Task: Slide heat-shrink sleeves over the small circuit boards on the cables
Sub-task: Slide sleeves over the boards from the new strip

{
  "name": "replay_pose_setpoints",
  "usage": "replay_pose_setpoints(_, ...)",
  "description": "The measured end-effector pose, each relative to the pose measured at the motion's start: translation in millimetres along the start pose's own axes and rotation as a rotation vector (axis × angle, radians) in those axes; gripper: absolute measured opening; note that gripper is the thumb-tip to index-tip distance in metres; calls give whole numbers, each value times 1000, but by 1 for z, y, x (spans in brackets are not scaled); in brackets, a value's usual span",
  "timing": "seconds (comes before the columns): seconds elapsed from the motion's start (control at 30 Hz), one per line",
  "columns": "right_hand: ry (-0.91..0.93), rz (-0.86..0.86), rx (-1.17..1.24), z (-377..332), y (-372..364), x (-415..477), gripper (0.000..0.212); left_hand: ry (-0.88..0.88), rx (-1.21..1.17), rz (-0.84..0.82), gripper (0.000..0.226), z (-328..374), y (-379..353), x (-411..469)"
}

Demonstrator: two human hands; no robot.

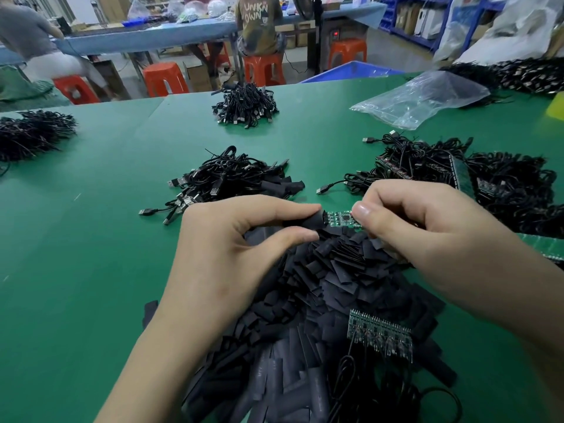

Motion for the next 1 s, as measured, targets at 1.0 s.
replay_pose_setpoints(1.0, -34, 53, -99, 3, -8, 0, 41, 3, 266, -45, 25, 5, -6, -4)
Point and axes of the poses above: each hand's wrist, its own x-axis towards the middle knuckle, its own y-axis out of the back of the hand, z = x × y, the point moved 7 cm from there along x, towards the middle knuckle, and after that the axes turned 15 degrees about x, right-handed, at the moved point
